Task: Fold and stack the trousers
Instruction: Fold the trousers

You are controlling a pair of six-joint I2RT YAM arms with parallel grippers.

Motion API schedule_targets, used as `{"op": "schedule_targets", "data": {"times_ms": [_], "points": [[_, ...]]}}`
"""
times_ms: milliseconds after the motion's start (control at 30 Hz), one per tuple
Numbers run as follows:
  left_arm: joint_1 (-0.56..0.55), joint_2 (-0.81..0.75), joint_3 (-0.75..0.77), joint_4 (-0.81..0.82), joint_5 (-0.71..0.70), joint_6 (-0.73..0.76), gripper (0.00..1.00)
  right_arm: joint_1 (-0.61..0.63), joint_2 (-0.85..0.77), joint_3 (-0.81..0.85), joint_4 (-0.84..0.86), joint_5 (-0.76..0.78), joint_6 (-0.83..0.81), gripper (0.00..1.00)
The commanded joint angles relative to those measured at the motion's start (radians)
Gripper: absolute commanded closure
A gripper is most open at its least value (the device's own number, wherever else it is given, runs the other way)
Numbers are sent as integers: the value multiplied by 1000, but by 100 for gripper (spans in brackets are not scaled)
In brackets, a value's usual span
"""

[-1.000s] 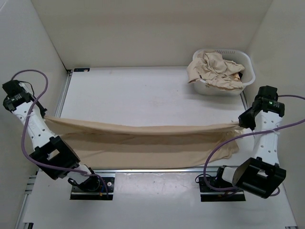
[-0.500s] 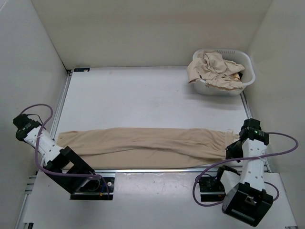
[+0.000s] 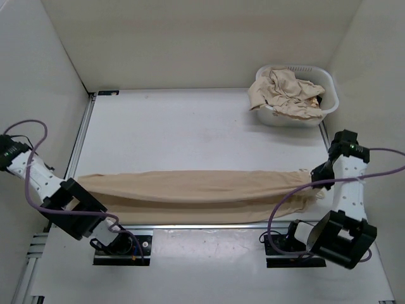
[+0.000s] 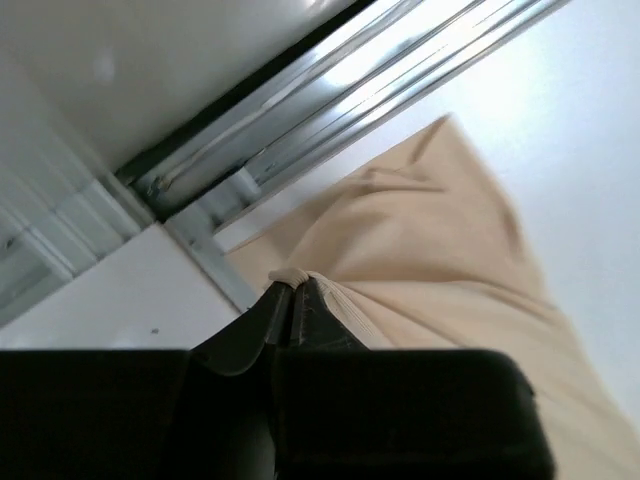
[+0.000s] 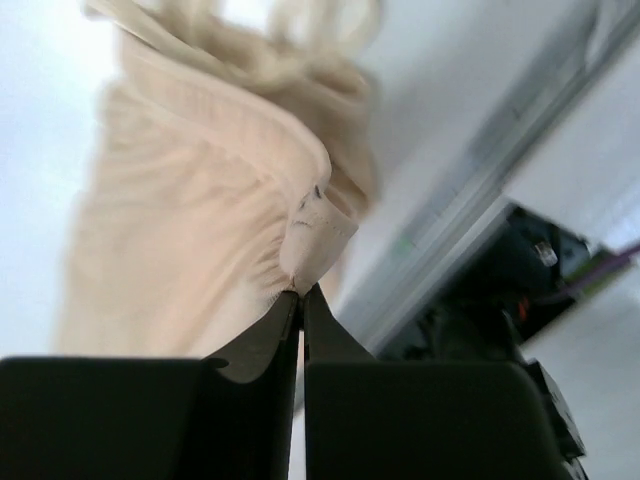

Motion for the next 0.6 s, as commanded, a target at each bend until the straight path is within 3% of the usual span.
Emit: {"op": "schedule_targets", "data": {"times_ms": [0, 100, 200, 333, 567], "points": [[-22, 39, 254, 6, 108, 2, 86, -5, 100, 182, 57, 2, -11, 100], [-31, 64, 400, -14, 185, 2, 86, -5, 122, 327, 9, 2, -20, 100], [-31, 5, 381, -14, 240, 2, 86, -14, 73, 355, -15, 13, -20, 100], [-31, -111, 235, -14, 253, 2, 86, -14, 15, 286, -24, 34, -29, 100], [-8, -242, -84, 63, 54, 2, 86, -23, -71, 80, -34, 118, -29, 100]]}}
